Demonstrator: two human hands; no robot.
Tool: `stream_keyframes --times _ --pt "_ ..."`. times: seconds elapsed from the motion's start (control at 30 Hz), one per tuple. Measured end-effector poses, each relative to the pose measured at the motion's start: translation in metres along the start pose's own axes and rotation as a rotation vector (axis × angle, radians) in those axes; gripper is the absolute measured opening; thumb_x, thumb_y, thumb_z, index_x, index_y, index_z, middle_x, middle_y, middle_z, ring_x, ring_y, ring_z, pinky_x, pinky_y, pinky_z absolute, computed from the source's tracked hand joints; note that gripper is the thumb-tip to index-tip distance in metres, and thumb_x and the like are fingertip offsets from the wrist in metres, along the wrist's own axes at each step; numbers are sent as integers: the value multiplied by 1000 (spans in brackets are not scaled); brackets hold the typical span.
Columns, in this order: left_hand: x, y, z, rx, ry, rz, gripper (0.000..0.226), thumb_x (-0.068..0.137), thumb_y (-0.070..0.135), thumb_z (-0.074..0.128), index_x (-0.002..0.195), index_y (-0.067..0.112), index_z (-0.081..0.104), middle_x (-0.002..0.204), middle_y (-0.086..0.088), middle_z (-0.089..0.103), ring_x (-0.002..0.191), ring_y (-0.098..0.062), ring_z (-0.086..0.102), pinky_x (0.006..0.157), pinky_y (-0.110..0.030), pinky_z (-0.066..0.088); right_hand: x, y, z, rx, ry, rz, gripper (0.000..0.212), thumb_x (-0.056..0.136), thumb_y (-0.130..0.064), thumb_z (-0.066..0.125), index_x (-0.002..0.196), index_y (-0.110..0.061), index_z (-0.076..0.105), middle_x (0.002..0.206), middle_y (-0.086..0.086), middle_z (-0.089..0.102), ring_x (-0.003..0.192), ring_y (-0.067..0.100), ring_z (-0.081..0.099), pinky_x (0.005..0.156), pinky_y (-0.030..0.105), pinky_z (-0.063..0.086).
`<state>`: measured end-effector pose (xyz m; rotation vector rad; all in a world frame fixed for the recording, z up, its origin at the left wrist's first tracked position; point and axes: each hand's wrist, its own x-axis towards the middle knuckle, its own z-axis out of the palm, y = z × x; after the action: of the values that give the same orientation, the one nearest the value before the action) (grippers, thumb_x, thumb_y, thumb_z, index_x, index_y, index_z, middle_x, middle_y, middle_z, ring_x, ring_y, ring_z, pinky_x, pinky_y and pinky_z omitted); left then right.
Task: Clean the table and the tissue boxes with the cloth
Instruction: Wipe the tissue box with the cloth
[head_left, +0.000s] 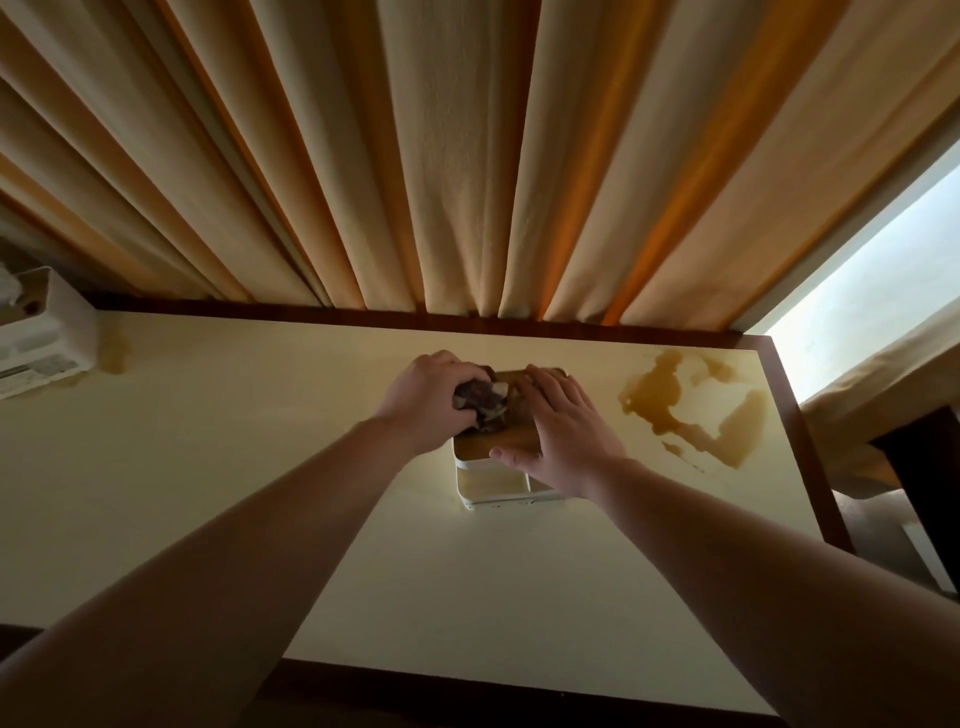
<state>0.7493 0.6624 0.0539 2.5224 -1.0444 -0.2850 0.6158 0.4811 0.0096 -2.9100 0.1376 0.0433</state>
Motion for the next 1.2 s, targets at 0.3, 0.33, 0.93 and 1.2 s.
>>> stream_keyframes --times 0.3,0.33,0.93,1.2 --pt "-30 0 -7 -18 -153 82 41 81 37 77 121 41 69 111 14 56 100 -8 49 84 -29 48 0 2 -5 -6 -73 -24 118 79 -95 34 166 -20 6 173 4 6 159 28 1 128 42 -3" --pt "-26 1 -9 -1 -159 92 41 81 36 77 122 40 69 112 14 55 101 -9 48 85 -29 49 0 3 -4 -12 -68 -32 117 81 -94 37 166 -20 6 173 4 7 159 29 2 128 43 -2" --pt "-38 9 -8 -83 -86 55 39 80 30 79 117 33 71 110 12 60 101 -10 49 83 -26 42 1 1 -6 33 -60 -11 119 74 -92 43 165 -20 13 170 4 11 157 28 6 125 38 -1" --pt "-24 5 -15 -16 -134 70 36 81 31 80 116 37 72 106 13 59 97 -7 52 80 -24 48 -1 1 -3 43 -66 -19 117 77 -92 47 165 -22 11 171 2 9 158 28 6 128 44 7"
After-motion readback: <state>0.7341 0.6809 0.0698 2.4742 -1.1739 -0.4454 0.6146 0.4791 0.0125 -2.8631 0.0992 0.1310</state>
